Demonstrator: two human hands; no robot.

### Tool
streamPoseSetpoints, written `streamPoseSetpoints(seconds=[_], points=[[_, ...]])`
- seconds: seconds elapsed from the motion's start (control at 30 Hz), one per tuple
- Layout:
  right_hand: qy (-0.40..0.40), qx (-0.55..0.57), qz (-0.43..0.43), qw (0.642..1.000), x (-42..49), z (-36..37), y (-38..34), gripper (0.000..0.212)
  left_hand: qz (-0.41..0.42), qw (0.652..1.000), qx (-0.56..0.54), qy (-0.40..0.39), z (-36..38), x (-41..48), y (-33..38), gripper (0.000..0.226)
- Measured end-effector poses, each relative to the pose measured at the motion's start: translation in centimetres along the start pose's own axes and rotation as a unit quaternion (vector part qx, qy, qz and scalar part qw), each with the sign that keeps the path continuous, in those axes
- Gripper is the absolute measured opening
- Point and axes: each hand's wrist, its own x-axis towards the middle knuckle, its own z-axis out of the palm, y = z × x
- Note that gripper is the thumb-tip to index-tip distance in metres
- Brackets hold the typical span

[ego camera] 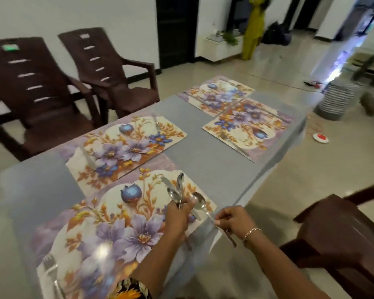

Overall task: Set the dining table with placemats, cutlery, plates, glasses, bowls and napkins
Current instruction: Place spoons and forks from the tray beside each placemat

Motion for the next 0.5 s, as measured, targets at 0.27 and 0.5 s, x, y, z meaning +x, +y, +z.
streamPoseSetpoints(seconds=[0.27,0.5], points=[[-0.052,-0.038,-0.002,0.998,8.8,1.2,-3.6,0.030,0.036,0.978,-0.058,0.197,-4.3,0.7,1.3,0.011],[-0.067,-0.104,-0.012,0.992,12.8,2.5,-4.5,0.030,-0.007,0.966,-0.084,0.245,-4.6,0.6,0.1,0.029]])
